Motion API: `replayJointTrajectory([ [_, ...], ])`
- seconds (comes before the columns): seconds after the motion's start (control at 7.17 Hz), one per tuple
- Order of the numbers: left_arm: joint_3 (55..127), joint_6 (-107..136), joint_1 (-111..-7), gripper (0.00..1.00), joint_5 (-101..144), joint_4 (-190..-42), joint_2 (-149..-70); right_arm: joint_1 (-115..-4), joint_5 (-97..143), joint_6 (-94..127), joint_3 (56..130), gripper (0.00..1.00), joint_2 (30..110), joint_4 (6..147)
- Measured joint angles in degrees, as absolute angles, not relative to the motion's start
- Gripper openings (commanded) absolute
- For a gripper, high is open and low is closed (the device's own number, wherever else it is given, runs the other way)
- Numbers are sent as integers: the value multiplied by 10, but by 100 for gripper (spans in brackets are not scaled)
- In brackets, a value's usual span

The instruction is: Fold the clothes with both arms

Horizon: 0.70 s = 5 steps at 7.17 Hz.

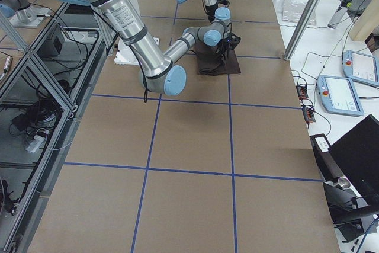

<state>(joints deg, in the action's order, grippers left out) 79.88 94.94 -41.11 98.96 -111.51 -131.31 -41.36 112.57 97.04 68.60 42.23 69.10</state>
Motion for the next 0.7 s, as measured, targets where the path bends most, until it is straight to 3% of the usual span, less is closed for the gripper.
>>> replayJointTrajectory([
  [0.28, 687, 858, -470, 100, 991, -1206, -1326, -459, 1151, 887, 620, 100, 409, 667],
  [0.7, 680, 816, -488, 100, 1025, -1241, -1315, -511, 1181, 790, 606, 100, 414, 671],
])
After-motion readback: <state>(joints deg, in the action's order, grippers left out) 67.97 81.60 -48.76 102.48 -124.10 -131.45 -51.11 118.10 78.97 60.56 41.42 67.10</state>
